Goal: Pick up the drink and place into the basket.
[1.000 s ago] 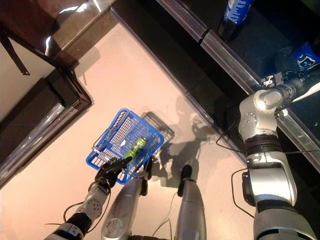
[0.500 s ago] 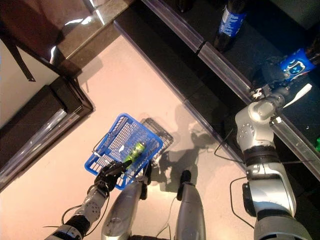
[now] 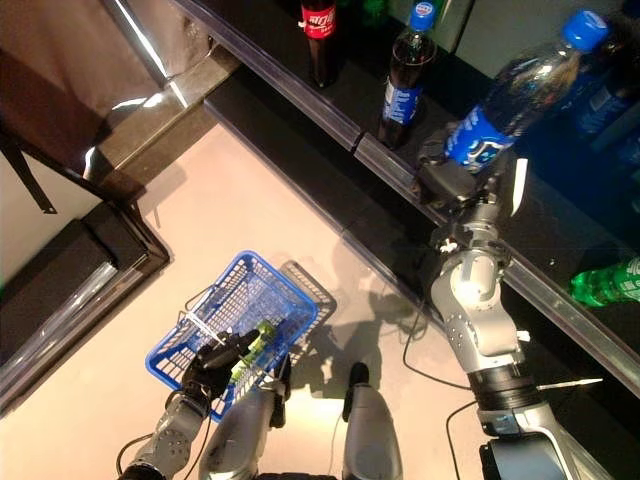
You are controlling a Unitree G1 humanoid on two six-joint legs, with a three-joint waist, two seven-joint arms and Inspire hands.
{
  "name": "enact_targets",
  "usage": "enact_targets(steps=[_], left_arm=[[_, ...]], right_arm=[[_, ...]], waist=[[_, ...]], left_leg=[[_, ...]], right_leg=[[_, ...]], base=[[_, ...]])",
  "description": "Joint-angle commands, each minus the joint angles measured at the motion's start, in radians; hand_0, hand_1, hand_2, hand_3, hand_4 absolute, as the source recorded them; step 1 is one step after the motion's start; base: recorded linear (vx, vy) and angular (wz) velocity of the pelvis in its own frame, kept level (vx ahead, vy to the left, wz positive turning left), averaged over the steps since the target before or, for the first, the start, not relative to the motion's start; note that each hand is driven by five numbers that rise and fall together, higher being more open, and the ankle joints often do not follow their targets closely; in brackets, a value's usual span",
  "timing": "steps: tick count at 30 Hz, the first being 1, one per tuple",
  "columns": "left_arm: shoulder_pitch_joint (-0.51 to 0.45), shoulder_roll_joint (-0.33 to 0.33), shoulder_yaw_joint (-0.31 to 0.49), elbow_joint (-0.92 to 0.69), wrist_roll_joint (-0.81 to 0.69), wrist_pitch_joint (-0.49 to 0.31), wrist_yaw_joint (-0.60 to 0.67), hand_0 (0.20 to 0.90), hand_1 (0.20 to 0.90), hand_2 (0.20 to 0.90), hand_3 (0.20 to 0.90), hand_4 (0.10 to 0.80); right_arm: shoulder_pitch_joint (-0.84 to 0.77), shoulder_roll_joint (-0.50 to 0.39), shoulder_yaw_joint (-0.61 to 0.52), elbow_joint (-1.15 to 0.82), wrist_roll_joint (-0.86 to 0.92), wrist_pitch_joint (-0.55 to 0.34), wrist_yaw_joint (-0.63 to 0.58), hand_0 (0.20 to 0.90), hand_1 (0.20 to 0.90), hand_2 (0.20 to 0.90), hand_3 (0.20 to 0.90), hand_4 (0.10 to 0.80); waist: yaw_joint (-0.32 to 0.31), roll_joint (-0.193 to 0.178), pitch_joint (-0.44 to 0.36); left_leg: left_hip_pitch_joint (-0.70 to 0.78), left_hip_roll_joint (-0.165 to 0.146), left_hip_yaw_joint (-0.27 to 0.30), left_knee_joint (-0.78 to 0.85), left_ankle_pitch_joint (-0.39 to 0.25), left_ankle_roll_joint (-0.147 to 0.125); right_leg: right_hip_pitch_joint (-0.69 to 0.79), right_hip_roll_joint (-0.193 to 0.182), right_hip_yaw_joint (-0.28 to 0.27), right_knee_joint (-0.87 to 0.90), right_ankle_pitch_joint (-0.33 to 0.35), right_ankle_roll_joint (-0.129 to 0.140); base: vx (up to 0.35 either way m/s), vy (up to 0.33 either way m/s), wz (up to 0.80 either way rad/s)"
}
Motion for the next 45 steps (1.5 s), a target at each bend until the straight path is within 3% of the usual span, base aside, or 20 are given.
enact_targets(steps=[1, 7, 11, 24, 33, 39, 45], left_arm=[[0.011, 0.096, -0.024, -0.272, 0.013, -0.095, -0.111, 0.300, 0.300, 0.300, 0.200, 0.100], [0.035, 0.120, -0.054, -0.469, 0.008, -0.061, -0.148, 0.300, 0.300, 0.300, 0.200, 0.100], [0.039, 0.142, -0.069, -0.574, -0.002, -0.043, -0.145, 0.300, 0.300, 0.300, 0.200, 0.100], [-0.035, 0.216, -0.101, -0.866, -0.135, 0.029, -0.168, 0.300, 0.300, 0.300, 0.200, 0.100], [-0.106, 0.262, -0.151, -0.925, -0.233, 0.084, -0.284, 0.300, 0.300, 0.300, 0.200, 0.100], [-0.156, 0.249, -0.199, -0.941, -0.259, 0.111, -0.398, 0.300, 0.300, 0.300, 0.200, 0.100], [-0.186, 0.243, -0.214, -0.929, -0.256, 0.128, -0.423, 0.300, 0.300, 0.300, 0.200, 0.100]], right_arm=[[-0.066, 0.002, -0.003, -0.226, -0.066, -0.101, 0.122, 0.300, 0.300, 0.300, 0.200, 0.100], [-0.006, 0.066, 0.106, -0.332, -0.010, -0.064, 0.254, 0.300, 0.300, 0.300, 0.200, 0.100], [-0.001, 0.085, 0.162, -0.366, 0.016, -0.068, 0.279, 0.300, 0.300, 0.300, 0.200, 0.100], [-0.064, 0.161, 0.352, -0.296, 0.006, -0.023, 0.146, 0.300, 0.300, 0.300, 0.200, 0.100], [-0.106, 0.219, 0.471, -0.107, -0.011, -0.030, 0.086, 0.300, 0.300, 0.300, 0.200, 0.100], [-0.135, 0.287, 0.527, 0.060, -0.042, -0.018, 0.063, 0.300, 0.300, 0.300, 0.200, 0.100], [-0.145, 0.337, 0.543, 0.205, -0.062, -0.030, 0.044, 0.300, 0.300, 0.300, 0.200, 0.100]], waist=[[0.001, -0.052, -0.216], [0.025, -0.051, -0.239], [0.041, -0.050, -0.243], [0.120, -0.041, -0.226], [0.145, -0.037, -0.223], [0.161, -0.030, -0.232], [0.177, -0.028, -0.249]], left_leg=[[0.023, -0.006, -0.018, 0.112, -0.084, -0.018], [0.070, -0.014, -0.039, 0.053, -0.082, -0.017], [0.076, -0.019, -0.054, 0.036, -0.073, -0.017], [0.067, -0.047, -0.133, 0.018, -0.059, -0.010], [0.070, -0.058, -0.164, 0.013, -0.054, -0.010], [0.071, -0.067, -0.182, 0.014, -0.052, -0.011], [0.077, -0.076, -0.200, 0.012, -0.053, -0.011]], right_leg=[[0.121, 0.011, -0.031, -0.133, 0.049, -0.008], [0.172, 0.018, -0.039, -0.171, 0.053, -0.002], [0.181, 0.021, -0.049, -0.184, 0.058, 0.002], [0.193, 0.010, -0.117, -0.190, 0.061, 0.004], [0.198, 0.004, -0.136, -0.189, 0.062, 0.002], [0.205, 0.000, -0.140, -0.189, 0.062, -0.003], [0.214, -0.006, -0.156, -0.192, 0.061, -0.005]], base=[[0.040, 0.018, -0.01], [0.006, 0.003, 0.01], [-0.024, -0.002, 0.04], [-0.037, -0.011, 0.18], [-0.019, -0.015, 0.14], [0.003, -0.005, 0.11], [0.033, -0.009, 0.06]])
